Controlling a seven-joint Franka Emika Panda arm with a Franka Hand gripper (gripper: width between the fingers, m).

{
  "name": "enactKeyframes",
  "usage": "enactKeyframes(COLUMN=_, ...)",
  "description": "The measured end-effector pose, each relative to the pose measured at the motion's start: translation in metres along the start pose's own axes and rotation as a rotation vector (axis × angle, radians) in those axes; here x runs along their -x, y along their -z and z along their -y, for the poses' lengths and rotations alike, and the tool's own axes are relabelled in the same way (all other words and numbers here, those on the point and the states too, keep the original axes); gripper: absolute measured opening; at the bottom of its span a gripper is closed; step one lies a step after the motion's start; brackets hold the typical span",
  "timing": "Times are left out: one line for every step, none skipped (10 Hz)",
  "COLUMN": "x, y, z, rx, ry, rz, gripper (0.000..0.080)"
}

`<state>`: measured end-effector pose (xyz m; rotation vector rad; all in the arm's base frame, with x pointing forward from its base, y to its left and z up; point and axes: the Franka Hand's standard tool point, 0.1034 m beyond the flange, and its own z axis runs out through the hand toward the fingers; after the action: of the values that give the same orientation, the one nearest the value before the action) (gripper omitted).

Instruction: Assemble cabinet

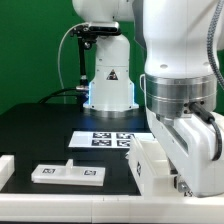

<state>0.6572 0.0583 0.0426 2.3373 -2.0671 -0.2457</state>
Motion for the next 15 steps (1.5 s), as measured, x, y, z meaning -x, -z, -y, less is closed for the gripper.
enactKeyframes(x=0.0, y=0.0, z=0.0, rx=0.0, ry=-0.003, rz=-0.002, gripper=0.009)
enactKeyframes(x=-0.0003, y=0.0001, z=0.0, rx=0.0, ry=-0.004, rz=-0.004, gripper=0.009)
enactKeyframes(x=-0.0003, y=0.0002, z=0.0, rx=0.0, ry=-0.003, rz=-0.003, gripper=0.009)
enactKeyframes(x=-0.0003, y=0.0002, z=0.0, rx=0.0, ry=-0.003, rz=-0.003, gripper=0.009)
enactKeyframes(x=-0.0003, y=0.0002, z=0.0, rx=0.0, ry=-0.004, rz=-0.003, gripper=0.009)
enactKeyframes(x=0.0, y=0.0002, z=0.0, rx=0.0, ry=-0.012, rz=-0.003, gripper=0.009)
enactKeyframes(x=-0.0004, y=0.0013, z=0.0007, rx=0.0, ry=-0.093, rz=-0.006, gripper=0.009)
enactKeyframes(x=-0.0009, y=0.003, z=0.0058, rx=-0.028, ry=-0.155, rz=-0.014, gripper=0.009)
enactKeyframes(x=-0.0013, y=0.002, z=0.0054, rx=-0.029, ry=-0.176, rz=-0.023, gripper=0.009)
enactKeyframes(x=-0.0013, y=0.0018, z=0.0054, rx=-0.028, ry=-0.174, rz=-0.031, gripper=0.009)
enactKeyframes(x=-0.0013, y=0.0018, z=0.0053, rx=-0.028, ry=-0.173, rz=-0.033, gripper=0.009)
enactKeyframes(x=-0.0012, y=0.0018, z=0.0054, rx=-0.026, ry=-0.169, rz=-0.038, gripper=0.009)
enactKeyframes(x=-0.0014, y=0.0018, z=0.0053, rx=-0.027, ry=-0.167, rz=-0.04, gripper=0.009)
enactKeyframes(x=-0.0014, y=0.0013, z=0.0049, rx=-0.025, ry=-0.167, rz=-0.039, gripper=0.009)
enactKeyframes(x=-0.0011, y=0.001, z=0.0047, rx=-0.025, ry=-0.167, rz=-0.039, gripper=0.0216)
